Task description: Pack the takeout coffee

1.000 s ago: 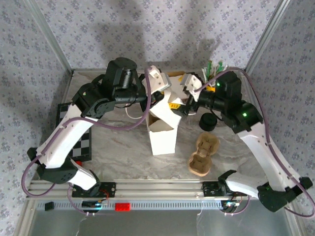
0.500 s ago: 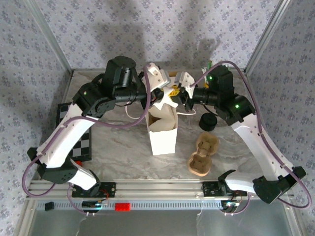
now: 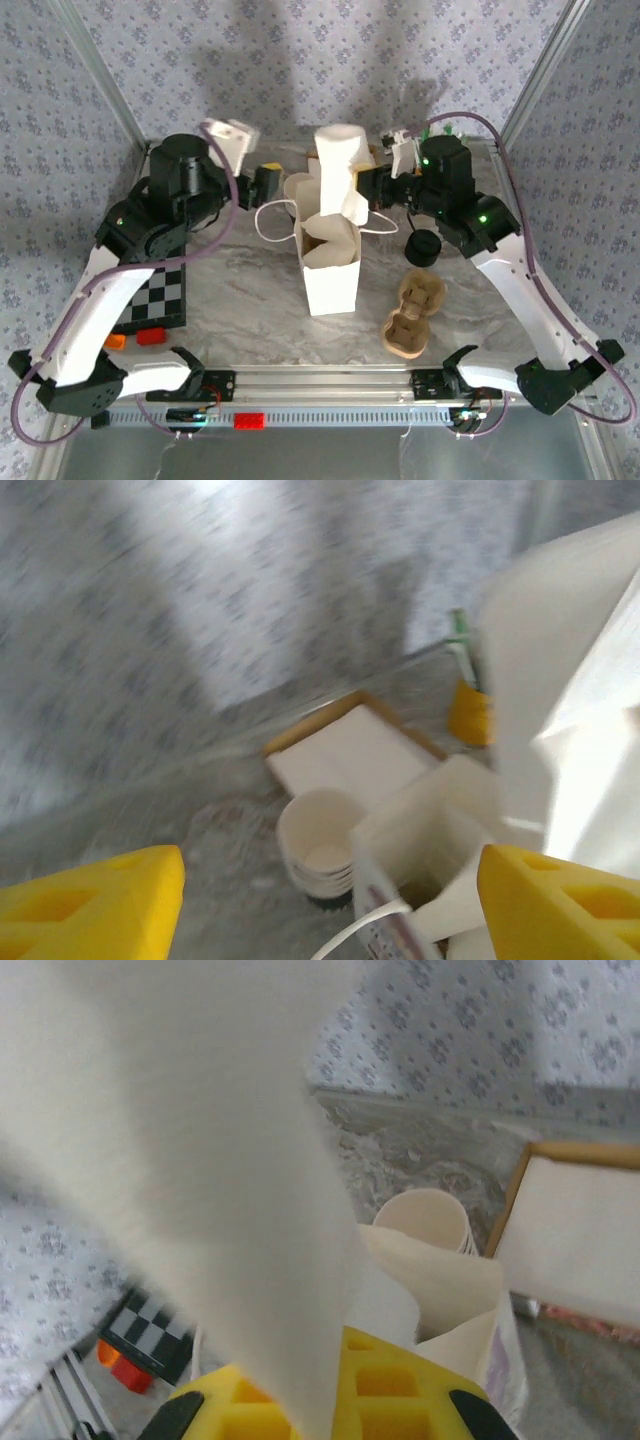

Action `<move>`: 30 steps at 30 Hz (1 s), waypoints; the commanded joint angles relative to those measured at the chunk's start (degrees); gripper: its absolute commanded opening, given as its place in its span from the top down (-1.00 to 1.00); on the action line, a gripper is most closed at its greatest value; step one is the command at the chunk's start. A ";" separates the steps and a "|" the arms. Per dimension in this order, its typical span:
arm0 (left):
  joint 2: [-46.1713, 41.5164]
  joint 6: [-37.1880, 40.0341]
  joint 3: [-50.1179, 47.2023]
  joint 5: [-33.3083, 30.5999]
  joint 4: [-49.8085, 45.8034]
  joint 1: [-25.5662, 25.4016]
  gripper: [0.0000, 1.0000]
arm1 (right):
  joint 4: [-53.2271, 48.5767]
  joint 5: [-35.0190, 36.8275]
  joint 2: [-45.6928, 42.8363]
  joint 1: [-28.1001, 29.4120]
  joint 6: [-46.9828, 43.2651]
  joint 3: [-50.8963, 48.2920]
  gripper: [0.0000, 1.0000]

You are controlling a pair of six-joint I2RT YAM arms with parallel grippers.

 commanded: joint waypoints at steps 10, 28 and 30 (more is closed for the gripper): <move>-8.17 -28.39 -21.04 4.59 4.78 1.28 -0.36 | -12.26 26.04 6.85 14.81 12.21 4.58 1.00; -6.89 -30.11 -23.68 3.73 6.73 1.34 -0.24 | -35.59 25.74 20.29 20.02 3.84 18.96 0.32; -6.62 -30.20 -23.30 3.93 6.72 1.30 -0.25 | -36.77 26.09 19.84 20.14 3.12 21.24 0.14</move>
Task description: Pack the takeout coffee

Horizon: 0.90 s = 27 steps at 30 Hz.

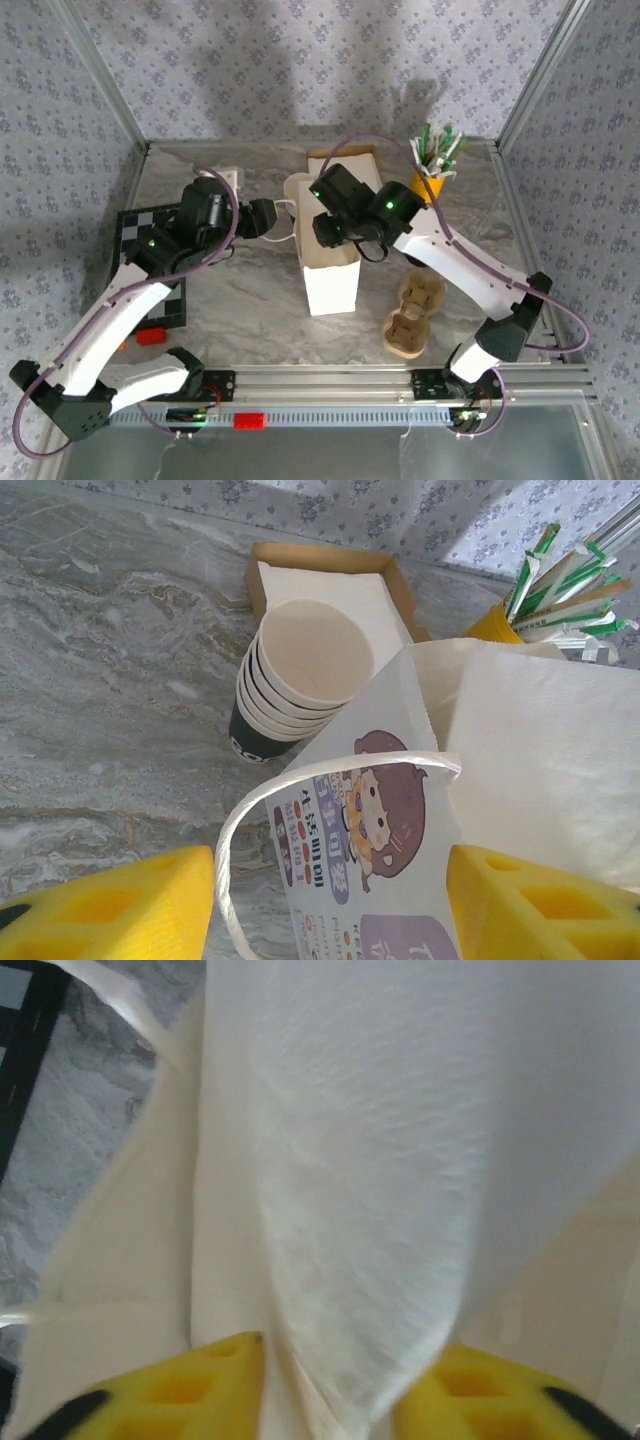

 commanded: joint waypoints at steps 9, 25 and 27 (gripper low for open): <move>-0.72 -0.54 1.29 -1.31 1.40 0.24 -0.25 | 0.01 -0.45 0.82 -4.02 -6.41 7.05 0.05; -0.94 -0.07 -0.23 -0.77 1.93 1.03 -0.25 | 0.07 -1.67 7.73 -5.82 -6.28 -0.31 0.74; -0.59 -0.17 -0.30 -0.85 2.09 1.24 -0.26 | -0.83 -3.73 8.20 -5.89 -6.81 -0.07 0.64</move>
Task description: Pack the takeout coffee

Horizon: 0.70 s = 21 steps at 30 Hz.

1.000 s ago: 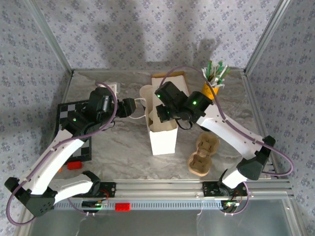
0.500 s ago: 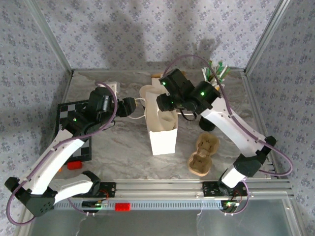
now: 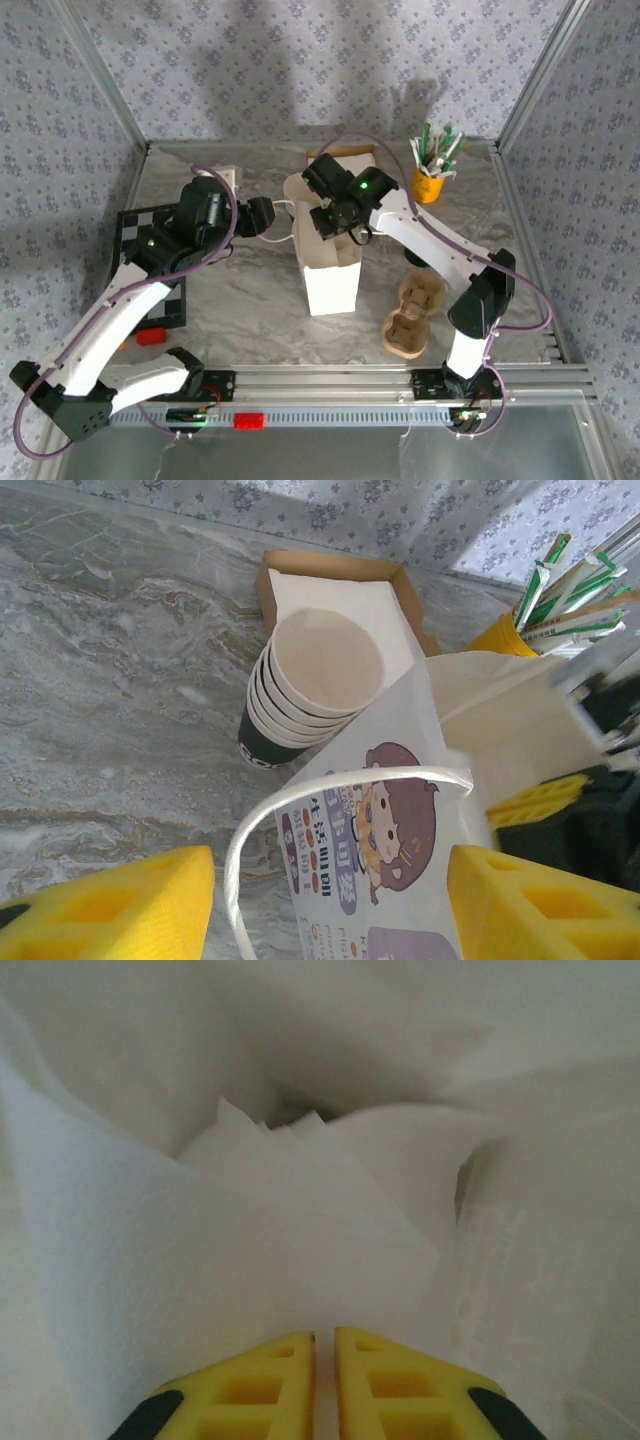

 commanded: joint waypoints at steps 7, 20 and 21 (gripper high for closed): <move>-0.08 -0.21 0.43 0.30 2.04 0.92 -0.25 | -2.95 2.13 -2.07 0.70 -2.03 13.45 0.07; -1.17 0.07 0.36 -0.65 1.48 1.54 -0.26 | -2.63 -7.79 -0.90 -0.82 -1.66 11.30 0.52; -1.43 0.45 0.60 -1.00 1.03 1.96 -0.27 | -2.32 -8.02 -1.46 -1.20 -1.56 11.47 0.55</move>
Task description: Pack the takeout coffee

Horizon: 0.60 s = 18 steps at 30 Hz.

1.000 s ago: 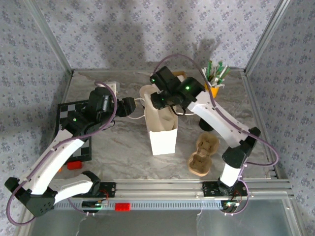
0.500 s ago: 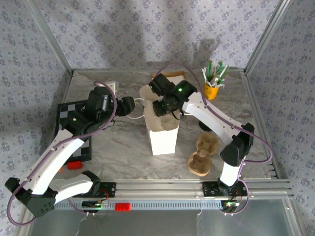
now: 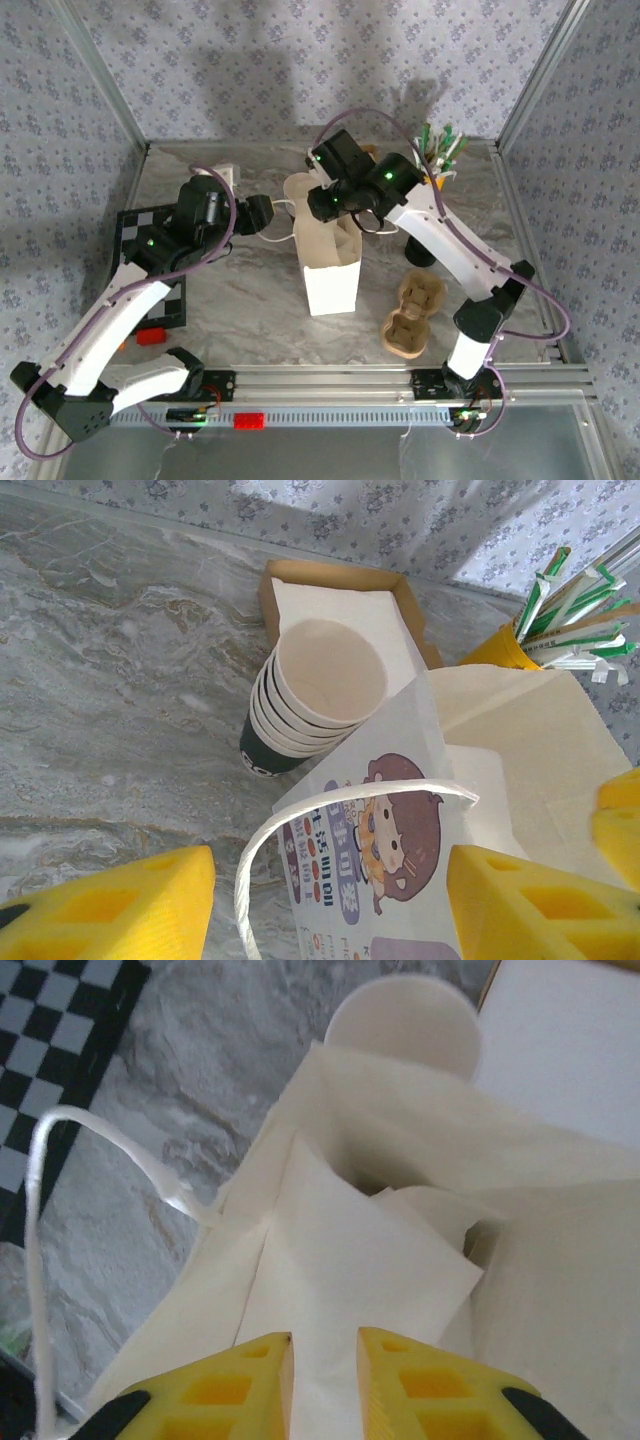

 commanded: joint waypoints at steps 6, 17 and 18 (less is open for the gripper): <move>-4.75 6.00 3.51 -9.38 -5.41 5.07 -0.50 | 1.89 -0.94 -9.06 -5.95 0.59 0.15 0.23; -7.62 10.32 -24.70 -26.90 13.09 30.65 -0.99 | 38.81 23.65 -35.37 -40.18 -0.42 -57.94 -1.00; -6.64 13.76 -28.81 -26.77 20.43 31.57 -0.99 | 45.22 26.08 -35.67 -42.35 -2.17 -63.87 -0.99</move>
